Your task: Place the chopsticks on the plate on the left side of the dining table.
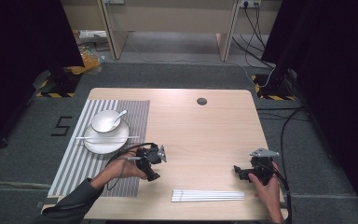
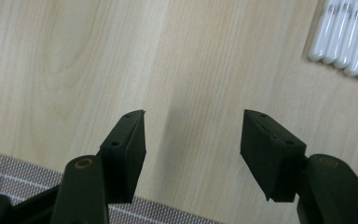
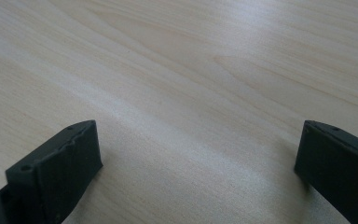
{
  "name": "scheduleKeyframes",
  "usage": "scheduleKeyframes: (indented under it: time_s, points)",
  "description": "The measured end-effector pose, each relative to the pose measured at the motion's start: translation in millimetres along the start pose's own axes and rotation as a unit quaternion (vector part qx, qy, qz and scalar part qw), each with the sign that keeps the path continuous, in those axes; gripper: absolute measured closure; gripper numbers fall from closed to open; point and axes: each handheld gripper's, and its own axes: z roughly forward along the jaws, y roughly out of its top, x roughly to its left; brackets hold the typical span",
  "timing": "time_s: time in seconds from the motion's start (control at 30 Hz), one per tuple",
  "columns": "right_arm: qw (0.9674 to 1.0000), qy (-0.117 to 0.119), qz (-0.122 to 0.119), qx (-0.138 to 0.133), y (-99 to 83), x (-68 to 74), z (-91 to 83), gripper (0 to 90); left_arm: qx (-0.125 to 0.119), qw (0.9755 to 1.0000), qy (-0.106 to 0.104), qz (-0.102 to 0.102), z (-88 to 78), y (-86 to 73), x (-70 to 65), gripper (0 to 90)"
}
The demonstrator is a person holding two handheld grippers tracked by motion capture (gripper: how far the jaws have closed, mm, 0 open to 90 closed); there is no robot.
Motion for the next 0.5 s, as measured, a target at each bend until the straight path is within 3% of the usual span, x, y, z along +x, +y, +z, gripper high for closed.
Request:
scheduleKeyframes:
  time_s: [0.33,0.5]
  points:
    - [1.0,0.0,0.0,0.0,0.0,0.0,0.0,0.3,-0.018,0.9995,-0.016,0.022,3.5,14.6,-16.2,40.3]
    - [1.0,0.0,0.0,0.0,0.0,0.0,0.0,0.2,-0.016,0.999,-0.02,0.037,8.9,24.2,-23.5,40.2]
